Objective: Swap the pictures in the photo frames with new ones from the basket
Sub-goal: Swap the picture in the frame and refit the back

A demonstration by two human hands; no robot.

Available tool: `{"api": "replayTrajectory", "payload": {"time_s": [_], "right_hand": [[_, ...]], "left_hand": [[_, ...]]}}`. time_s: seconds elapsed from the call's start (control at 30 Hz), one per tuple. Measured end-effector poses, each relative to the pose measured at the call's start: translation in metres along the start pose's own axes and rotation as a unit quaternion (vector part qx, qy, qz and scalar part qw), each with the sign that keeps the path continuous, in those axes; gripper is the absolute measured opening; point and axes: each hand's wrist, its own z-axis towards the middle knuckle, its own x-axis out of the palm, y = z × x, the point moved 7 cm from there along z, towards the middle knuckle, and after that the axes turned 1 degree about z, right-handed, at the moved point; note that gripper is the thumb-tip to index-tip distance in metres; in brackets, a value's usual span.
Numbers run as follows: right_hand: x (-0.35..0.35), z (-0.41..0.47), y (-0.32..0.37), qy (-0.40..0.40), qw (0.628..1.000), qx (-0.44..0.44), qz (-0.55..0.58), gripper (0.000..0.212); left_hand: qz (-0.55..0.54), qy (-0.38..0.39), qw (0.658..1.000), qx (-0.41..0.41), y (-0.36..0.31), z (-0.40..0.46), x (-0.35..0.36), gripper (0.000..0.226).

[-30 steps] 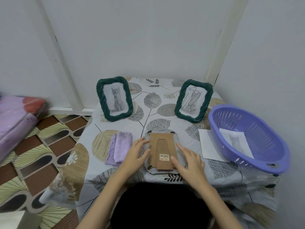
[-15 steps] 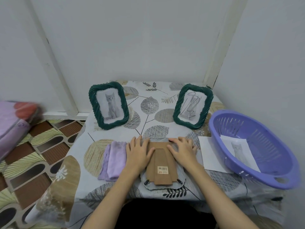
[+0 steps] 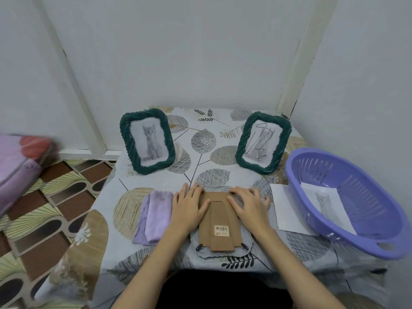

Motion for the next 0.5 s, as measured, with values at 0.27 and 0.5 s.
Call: {"api": "replayTrajectory", "payload": {"time_s": [0.27, 0.5], "right_hand": [[-0.0034, -0.0017, -0.0017, -0.039, 0.999, 0.01, -0.028, 0.034], [-0.0044, -0.0027, -0.0016, -0.053, 0.998, 0.013, -0.038, 0.028]], "left_hand": [[-0.02, -0.026, 0.999, -0.012, 0.0009, -0.0043, -0.0035, 0.048], [-0.02, -0.022, 1.0, -0.009, -0.0005, -0.0038, -0.0027, 0.042]]}}
